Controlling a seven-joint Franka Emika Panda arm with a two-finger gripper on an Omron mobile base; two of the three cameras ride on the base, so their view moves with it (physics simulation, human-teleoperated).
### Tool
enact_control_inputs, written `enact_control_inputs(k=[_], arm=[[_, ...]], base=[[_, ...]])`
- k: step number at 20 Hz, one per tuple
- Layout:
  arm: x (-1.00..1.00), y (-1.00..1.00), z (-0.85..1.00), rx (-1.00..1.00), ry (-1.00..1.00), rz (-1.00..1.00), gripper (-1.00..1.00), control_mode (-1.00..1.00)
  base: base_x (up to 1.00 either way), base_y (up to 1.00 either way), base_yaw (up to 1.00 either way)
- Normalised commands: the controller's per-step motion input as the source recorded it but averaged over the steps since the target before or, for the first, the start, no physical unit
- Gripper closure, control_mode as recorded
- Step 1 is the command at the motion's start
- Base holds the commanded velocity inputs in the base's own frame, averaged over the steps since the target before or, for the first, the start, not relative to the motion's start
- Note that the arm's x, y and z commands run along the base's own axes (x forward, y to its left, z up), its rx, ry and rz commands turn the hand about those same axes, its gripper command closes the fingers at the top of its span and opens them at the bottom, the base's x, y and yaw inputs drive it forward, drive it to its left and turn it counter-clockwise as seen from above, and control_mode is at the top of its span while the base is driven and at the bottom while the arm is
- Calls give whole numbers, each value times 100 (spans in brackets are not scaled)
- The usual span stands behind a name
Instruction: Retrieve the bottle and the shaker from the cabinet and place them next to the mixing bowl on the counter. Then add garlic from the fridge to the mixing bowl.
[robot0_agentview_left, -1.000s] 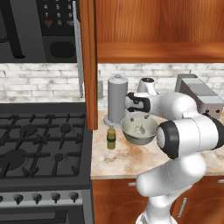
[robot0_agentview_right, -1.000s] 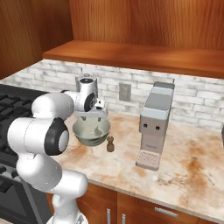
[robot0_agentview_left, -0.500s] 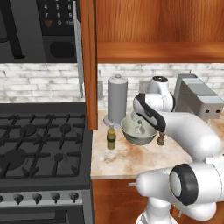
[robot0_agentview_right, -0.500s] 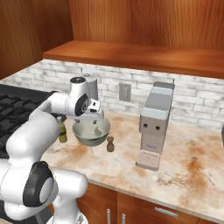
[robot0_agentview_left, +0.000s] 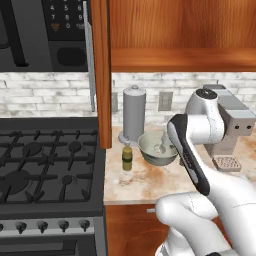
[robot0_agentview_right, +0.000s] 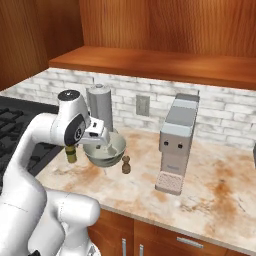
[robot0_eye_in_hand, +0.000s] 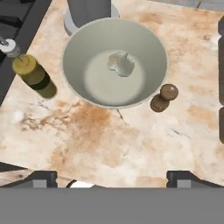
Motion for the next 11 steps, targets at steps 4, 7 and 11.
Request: enact_control_inputs(k=[4, 7, 11], arm=[[-82, -2, 73, 0, -10, 0, -100, -100], [-64, 0, 73, 0, -13, 0, -100, -100], [-47, 0, 75, 0, -16, 0, -100, -100]], base=[[0, 0, 0], [0, 0, 0], [0, 0, 0]])
